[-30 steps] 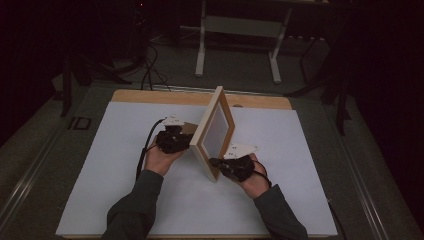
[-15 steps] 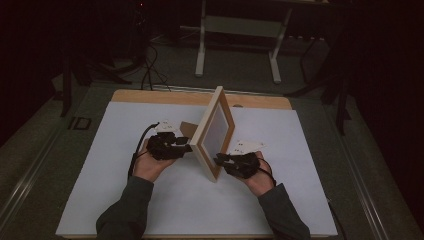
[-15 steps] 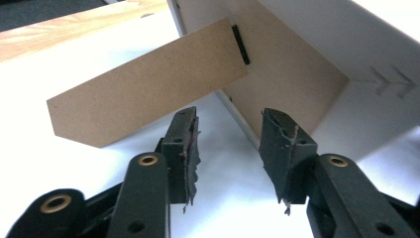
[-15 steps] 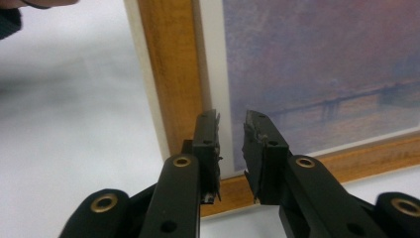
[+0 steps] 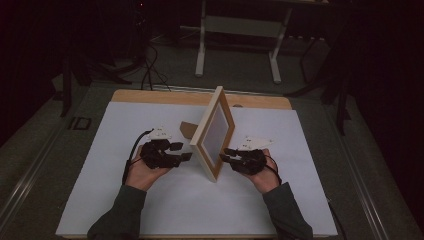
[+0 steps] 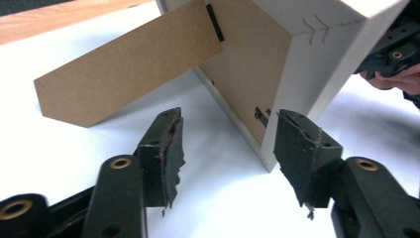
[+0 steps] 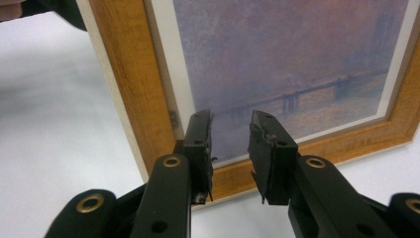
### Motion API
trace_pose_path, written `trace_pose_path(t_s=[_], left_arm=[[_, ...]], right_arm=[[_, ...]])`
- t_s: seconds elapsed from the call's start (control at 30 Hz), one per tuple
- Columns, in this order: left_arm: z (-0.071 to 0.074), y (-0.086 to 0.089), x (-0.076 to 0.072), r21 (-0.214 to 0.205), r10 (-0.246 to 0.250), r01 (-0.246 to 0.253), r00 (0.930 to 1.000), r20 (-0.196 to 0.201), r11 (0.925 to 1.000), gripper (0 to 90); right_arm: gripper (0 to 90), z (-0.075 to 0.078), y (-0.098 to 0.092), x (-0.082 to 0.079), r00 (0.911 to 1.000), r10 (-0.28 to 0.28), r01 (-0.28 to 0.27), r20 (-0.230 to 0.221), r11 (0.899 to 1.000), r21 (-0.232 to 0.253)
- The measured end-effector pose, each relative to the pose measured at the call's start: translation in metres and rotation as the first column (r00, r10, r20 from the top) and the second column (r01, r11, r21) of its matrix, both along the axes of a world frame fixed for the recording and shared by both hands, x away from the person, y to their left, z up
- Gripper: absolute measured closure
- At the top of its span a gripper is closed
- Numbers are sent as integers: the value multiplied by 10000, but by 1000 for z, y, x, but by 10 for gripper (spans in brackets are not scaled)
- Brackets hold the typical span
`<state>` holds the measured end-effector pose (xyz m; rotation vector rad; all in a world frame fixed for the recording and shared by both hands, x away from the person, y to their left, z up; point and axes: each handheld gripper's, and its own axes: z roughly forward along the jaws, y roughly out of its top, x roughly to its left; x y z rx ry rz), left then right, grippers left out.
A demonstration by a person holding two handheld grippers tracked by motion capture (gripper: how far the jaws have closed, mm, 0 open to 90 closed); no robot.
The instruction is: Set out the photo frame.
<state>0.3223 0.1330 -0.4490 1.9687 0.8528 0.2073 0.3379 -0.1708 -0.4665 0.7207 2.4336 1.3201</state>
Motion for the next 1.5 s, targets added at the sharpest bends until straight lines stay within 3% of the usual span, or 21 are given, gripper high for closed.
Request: trace_pose_path(t_s=[0.2, 0.53, 0.83, 1.03, 1.17, 1.33, 1.5], left_arm=[[4, -6, -8, -115, -183, 186, 9996, 236, 9998, 375], [8, -18, -11, -300, -144, 152, 9995, 282, 9994, 378], [15, -36, -7, -203, 324, -311, 9972, 677, 9993, 310], [17, -47, -1, -237, 505, -489, 9961, 730, 9985, 305], [15, -52, 2, -373, 708, -685, 9954, 646, 9970, 343], [15, -54, 4, -475, 767, -742, 9957, 529, 9961, 482], [16, -55, 3, -441, 751, -728, 9958, 529, 9964, 528]], right_arm=[[695, -1, -1, 1, 10000, -68, 68, -33, 10000, -22], [691, -3, -1, 2, 9999, -77, 77, -117, 9999, -80], [689, -6, -1, 3, 9998, -97, 95, -162, 9999, -120], [689, -6, -2, 4, 9998, -113, 111, -173, 9999, -132], [689, -6, -3, 4, 9998, -125, 122, -172, 9999, -122], [686, -6, -4, 4, 9998, -118, 117, -175, 9999, -93], [686, -6, -4, 4, 9998, -125, 124, -179, 9999, -83]])
